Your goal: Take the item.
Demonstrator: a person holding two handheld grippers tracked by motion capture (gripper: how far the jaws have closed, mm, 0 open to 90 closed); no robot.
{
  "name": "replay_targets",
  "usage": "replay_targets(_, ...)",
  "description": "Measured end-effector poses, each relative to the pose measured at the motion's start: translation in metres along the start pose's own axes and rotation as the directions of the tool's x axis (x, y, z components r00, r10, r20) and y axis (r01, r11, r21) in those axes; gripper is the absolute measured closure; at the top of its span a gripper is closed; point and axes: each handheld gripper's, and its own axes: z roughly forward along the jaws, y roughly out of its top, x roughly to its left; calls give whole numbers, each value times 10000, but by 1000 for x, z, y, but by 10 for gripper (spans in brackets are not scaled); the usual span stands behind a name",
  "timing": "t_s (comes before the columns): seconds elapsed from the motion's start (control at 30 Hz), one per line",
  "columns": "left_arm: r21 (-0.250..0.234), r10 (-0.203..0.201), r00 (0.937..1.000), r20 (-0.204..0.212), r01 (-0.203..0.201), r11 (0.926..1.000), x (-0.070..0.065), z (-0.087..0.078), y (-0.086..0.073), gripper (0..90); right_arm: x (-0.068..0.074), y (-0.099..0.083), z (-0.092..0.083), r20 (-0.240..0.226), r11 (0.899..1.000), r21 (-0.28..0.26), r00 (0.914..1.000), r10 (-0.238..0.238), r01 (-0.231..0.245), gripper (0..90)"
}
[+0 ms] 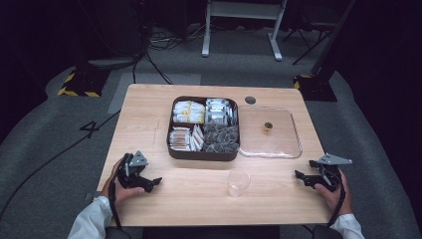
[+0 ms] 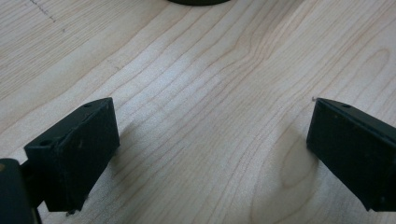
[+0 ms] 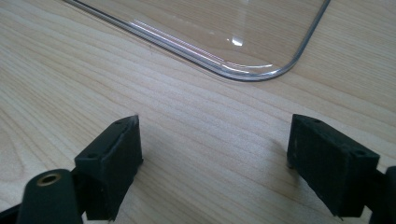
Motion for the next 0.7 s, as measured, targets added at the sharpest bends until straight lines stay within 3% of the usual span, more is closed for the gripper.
replay_targets(0.2,-59,-169,9999,-30,169,9998,2,-3,-1,73,0,0,0,0,10000,1,10000,1,-1,181)
replay_targets(0.23,-80,-165,9999,-40,165,9998,2,-4,-1,100,0,0,0,0,10000,1,10000,1,-1,181)
replay_targets(0.27,-117,-159,9999,-45,158,9998,3,-6,-1,187,0,0,0,2,10000,3,10000,2,-2,180)
replay_targets(0.3,-186,-151,9994,312,157,9997,5,-8,-1,183,0,0,0,3,10000,3,10000,2,-2,180)
replay_targets(0.37,-185,-135,9996,238,139,9997,5,-10,1,163,0,0,0,7,10000,6,10000,6,-6,178)
replay_targets(0.6,-615,455,9989,-115,-461,9970,10,-20,35,242,0,0,0,21,10000,2,10000,-5,5,178)
replay_targets(0.7,-917,333,9994,-119,-343,9952,17,-22,46,241,0,0,0,10,10000,6,10000,6,-6,179)
